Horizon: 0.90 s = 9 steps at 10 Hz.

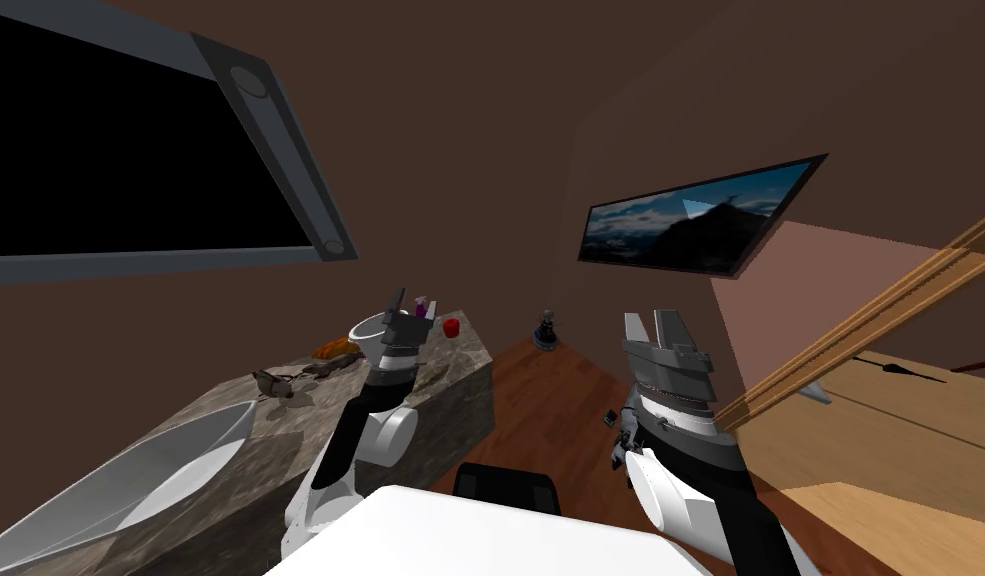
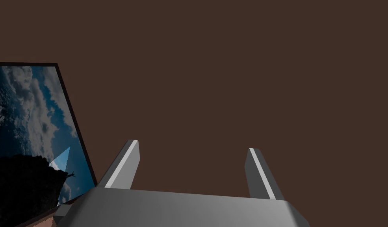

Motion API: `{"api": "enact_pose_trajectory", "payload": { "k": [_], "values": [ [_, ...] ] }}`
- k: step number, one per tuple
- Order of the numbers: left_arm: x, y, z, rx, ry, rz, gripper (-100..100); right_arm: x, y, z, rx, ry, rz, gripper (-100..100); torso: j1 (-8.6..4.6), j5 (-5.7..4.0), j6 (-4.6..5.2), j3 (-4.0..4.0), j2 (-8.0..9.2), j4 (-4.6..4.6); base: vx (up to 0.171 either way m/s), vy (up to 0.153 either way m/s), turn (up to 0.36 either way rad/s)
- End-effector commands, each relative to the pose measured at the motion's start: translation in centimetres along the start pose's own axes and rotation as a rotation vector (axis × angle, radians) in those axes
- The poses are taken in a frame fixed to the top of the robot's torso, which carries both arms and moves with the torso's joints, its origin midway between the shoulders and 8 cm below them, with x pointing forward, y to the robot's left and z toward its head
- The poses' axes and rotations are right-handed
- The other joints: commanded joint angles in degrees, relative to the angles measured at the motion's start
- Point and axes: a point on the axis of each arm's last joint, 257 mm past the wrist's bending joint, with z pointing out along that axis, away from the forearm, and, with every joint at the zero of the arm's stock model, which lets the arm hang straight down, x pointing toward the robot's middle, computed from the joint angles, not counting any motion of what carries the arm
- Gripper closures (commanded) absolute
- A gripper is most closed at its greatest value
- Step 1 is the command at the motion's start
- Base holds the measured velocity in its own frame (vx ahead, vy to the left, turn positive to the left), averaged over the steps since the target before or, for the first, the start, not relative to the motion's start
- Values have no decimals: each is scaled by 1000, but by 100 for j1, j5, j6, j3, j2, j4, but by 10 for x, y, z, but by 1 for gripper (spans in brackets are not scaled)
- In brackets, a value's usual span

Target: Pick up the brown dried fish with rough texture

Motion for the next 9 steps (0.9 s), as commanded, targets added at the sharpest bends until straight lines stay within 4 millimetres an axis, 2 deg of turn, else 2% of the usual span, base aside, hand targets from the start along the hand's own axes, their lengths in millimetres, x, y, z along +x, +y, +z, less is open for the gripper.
{"api": "enact_pose_trajectory", "payload": {
  "k": [1, 7, 8, 9],
  "values": [
    [1, 3, 6, -23, 7, -31, -100, 0, 0, 0, 0, 0, 0, 0, 0, 0, 0, 0, 0, 0, -20, -25, -168],
    [3, 19, 22, -107, 7, -123, -100, 0, 0, 0, 0, 0, 0, 0, 0, 0, 0, -1, -2, 0, -15, -23, -117],
    [2, 27, 21, -139, 0, -122, -100, 0, 0, 0, 0, 0, 0, 0, -3, -1, 2, -1, -1, 0, -14, -16, -83],
    [4, 26, 28, -140, 3, -156, -100, 0, 0, 0, 0, 0, 0, 0, 0, 0, -1, 0, -1, 0, -15, -24, -192]
  ]
}}
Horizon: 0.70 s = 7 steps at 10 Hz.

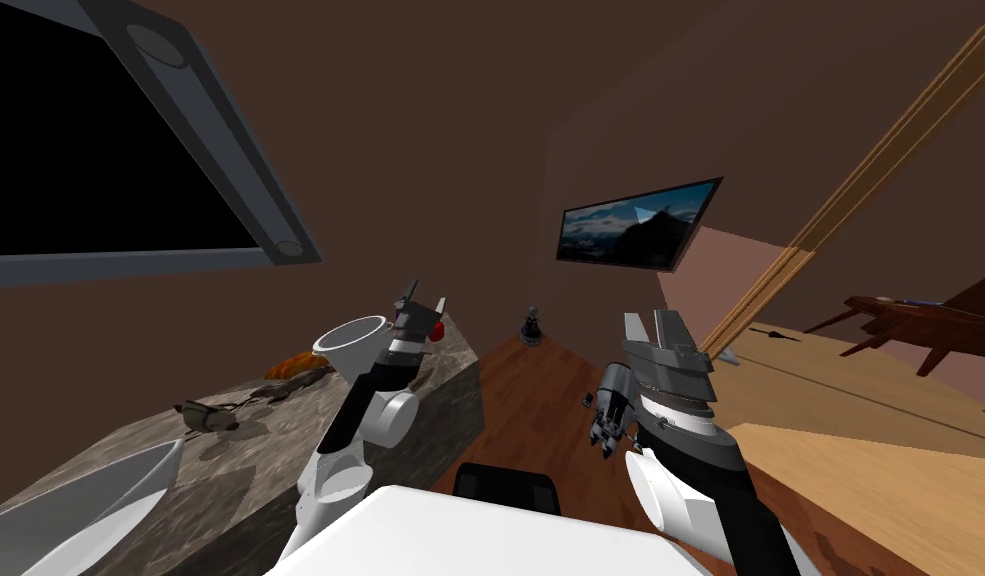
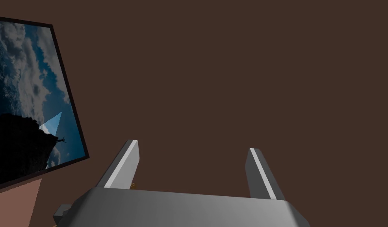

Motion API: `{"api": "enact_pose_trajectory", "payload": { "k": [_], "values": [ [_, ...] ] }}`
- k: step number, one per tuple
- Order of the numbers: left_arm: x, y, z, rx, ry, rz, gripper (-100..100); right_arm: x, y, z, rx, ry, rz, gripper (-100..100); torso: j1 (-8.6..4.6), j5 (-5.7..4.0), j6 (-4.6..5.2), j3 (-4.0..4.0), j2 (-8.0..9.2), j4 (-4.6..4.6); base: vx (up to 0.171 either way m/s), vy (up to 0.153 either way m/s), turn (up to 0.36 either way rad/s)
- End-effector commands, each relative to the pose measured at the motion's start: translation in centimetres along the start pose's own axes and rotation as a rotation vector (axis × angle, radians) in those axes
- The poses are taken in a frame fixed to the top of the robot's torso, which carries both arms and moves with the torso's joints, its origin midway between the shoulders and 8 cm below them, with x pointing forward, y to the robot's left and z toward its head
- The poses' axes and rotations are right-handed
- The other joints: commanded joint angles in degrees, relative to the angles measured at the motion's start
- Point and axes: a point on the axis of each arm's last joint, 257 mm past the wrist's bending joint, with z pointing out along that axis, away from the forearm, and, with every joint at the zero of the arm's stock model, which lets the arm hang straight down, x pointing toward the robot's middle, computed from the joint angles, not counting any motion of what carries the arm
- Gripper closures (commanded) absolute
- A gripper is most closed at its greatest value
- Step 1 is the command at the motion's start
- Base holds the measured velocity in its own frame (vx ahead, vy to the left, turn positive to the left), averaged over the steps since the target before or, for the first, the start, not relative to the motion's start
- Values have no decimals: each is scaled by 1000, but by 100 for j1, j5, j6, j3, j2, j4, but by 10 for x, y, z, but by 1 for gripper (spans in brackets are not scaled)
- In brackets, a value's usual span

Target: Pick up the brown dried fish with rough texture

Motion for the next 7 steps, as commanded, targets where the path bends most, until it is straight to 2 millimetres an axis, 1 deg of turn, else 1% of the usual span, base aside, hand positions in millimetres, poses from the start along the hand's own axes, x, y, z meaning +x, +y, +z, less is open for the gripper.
{"api": "enact_pose_trajectory", "payload": {
  "k": [1, 2, 4, 5, 6, 7],
  "values": [
    [-3, 8, 1, -39, -9, -19, -100, 0, 0, 0, 0, 0, 0, 0, 0, 0, 0, 0, 0, 0, -12, -16, -68],
    [-1, 6, 7, -42, -5, -53, -100, 0, 0, 0, 0, 0, 0, 0, 3, 1, -5, 0, 0, 0, -16, -24, -147],
    [-4, 17, 7, -84, -17, -53, -100, 0, 0, 0, 0, 0, 0, 0, 4, 1, -4, 0, 0, 0, -9, -10, -32],
    [-2, 15, 13, -88, -14, -88, -100, 0, 0, 0, 0, 0, 0, 0, 8, 2, -5, -1, -2, -1, -6, -15, -169],
    [-4, 21, 12, -111, -21, -88, -100, 0, 0, 0, 0, 0, 0, 0, 5, 1, -1, -1, -3, -1, -9, -10, -86],
    [-4, 24, 12, -122, -25, -88, -100, 0, 0, 0, 0, 0, 0, 0, 6, 2, -5, -1, -2, -1, -6, -4, 17]
  ]
}}
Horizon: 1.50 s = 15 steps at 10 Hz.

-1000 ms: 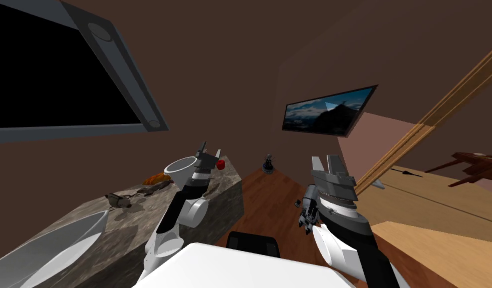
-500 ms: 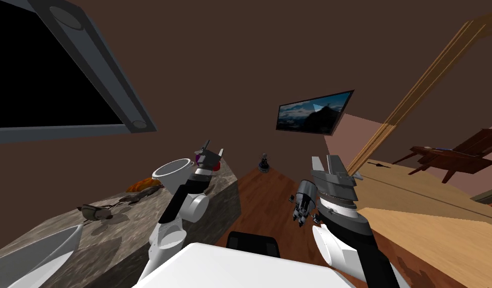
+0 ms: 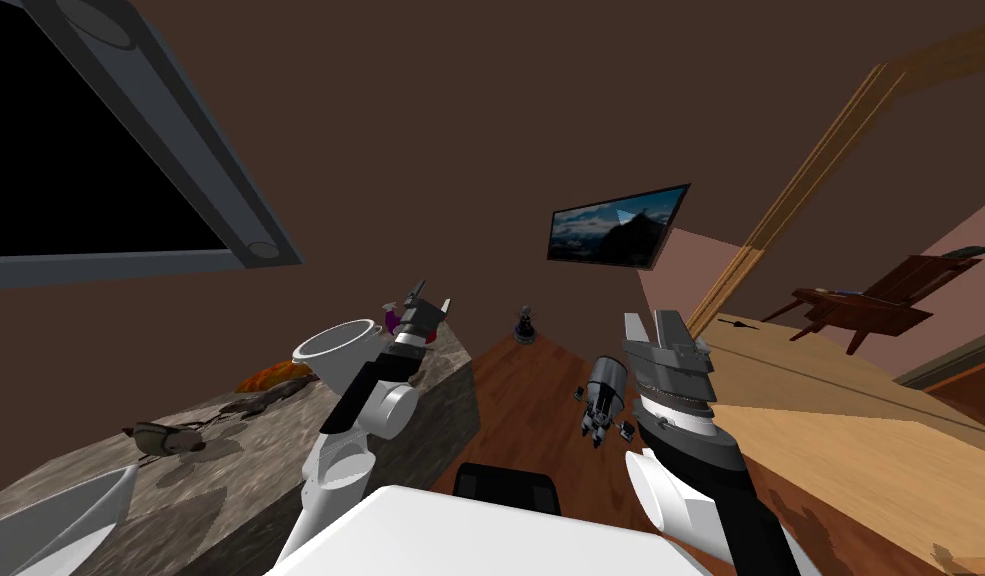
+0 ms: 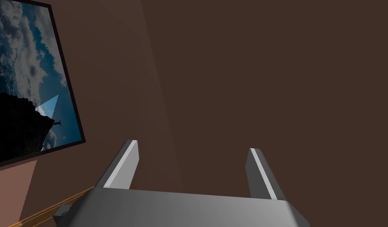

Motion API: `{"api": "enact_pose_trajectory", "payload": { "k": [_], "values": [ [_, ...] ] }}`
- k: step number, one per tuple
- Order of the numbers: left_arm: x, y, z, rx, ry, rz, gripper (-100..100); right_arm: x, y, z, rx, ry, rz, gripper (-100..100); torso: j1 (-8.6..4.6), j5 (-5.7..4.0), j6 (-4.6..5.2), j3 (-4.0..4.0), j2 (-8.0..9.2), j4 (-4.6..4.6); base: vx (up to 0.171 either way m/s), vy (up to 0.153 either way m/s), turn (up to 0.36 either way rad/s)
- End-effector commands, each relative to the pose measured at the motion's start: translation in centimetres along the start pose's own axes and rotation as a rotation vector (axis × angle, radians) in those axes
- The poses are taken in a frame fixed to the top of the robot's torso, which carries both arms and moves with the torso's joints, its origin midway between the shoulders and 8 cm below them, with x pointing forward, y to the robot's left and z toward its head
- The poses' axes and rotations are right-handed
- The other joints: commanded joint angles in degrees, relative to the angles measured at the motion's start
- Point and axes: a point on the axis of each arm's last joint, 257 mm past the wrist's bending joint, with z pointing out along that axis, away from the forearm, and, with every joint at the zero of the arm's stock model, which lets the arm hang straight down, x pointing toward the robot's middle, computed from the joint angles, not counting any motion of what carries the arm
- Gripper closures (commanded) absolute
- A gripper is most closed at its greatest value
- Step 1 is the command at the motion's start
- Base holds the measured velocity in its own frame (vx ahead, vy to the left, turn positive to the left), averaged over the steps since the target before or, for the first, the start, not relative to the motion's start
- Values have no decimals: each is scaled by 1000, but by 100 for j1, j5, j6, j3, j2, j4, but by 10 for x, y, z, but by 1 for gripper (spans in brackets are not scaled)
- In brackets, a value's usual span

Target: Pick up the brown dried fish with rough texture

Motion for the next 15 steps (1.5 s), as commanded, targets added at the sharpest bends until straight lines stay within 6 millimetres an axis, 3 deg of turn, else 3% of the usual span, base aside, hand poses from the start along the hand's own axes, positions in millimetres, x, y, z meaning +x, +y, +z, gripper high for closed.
{"api": "enact_pose_trajectory", "payload": {
  "k": [1, 15],
  "values": [
    [2, -1, 7, -14, 1, -36, -100, 0, 0, 0, 0, 0, 0, 0, 0, 0, 0, 0, 0, 0, -13, -16, -147],
    [-7, 39, 29, -239, -60, -189, -100, 0, 0, 0, 0, 0, 0, 0, 2, 1, -1, 1, 2, 0, -13, -7, -70]
  ]
}}
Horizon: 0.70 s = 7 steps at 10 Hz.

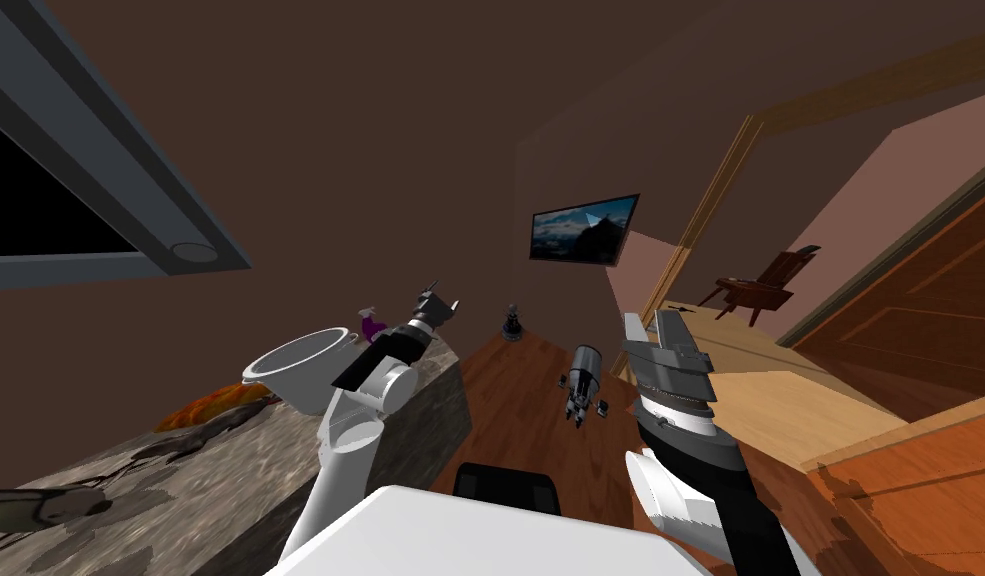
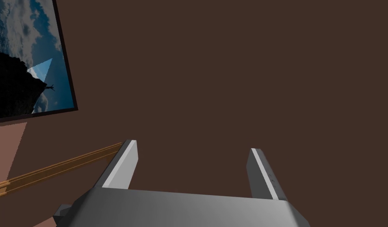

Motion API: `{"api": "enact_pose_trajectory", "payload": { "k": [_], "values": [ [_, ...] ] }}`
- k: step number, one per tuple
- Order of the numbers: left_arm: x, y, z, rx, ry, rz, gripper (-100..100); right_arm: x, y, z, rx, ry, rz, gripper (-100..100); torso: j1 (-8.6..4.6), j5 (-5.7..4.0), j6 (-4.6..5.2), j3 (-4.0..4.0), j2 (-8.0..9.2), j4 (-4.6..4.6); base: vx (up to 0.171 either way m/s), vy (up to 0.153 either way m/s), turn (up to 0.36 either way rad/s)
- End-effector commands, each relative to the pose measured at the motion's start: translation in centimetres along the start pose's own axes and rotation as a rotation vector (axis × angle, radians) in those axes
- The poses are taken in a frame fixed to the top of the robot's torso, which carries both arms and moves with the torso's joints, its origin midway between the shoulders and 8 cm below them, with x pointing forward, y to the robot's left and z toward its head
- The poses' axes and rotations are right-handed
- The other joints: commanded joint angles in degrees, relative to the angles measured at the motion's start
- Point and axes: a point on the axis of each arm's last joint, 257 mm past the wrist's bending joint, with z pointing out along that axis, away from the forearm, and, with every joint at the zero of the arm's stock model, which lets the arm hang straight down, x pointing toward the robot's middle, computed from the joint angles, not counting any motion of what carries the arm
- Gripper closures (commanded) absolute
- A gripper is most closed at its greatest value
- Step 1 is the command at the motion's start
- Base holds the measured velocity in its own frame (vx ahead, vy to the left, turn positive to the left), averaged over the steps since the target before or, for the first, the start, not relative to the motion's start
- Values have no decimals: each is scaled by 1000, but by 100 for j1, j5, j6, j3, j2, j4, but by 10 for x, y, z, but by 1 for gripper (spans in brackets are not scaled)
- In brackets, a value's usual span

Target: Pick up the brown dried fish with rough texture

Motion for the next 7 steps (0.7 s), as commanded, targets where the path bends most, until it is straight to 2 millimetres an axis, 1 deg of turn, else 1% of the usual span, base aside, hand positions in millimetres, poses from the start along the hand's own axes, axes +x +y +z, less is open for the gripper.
{"api": "enact_pose_trajectory", "payload": {
  "k": [1, 2, 3, 4, 5, 7],
  "values": [
    [-3, 6, 2, -33, -14, -15, -100, 0, 0, 0, 0, 0, 0, 0, 0, 0, 0, 0, 0, 0, -22, -5, -64],
    [-5, 9, 2, -46, -21, -15, -100, 0, 0, 0, 0, 0, 0, 0, 0, 0, -2, 1, 1, 1, -10, -2, 8],
    [-6, 11, 6, -68, -26, -41, -100, 0, 0, 0, 0, 0, 0, 0, 1, 0, -3, 0, -1, 0, -19, -7, -96],
    [-9, 17, 6, -92, -39, -40, -100, 0, 0, 0, 0, 0, 0, 0, 0, 0, 0, 0, 0, 0, -21, -3, -55],
    [-10, 16, 10, -107, -43, -64, -100, 0, 0, 0, 0, 0, 0, 0, 1, 0, -3, 1, 1, 0, -32, -6, -79],
    [-15, 27, 9, -147, -66, -63, -100, 0, 0, 0, 0, 0, 0, 0, 1, 0, -3, 3, 5, 1, -22, -1, -12]
  ]
}}
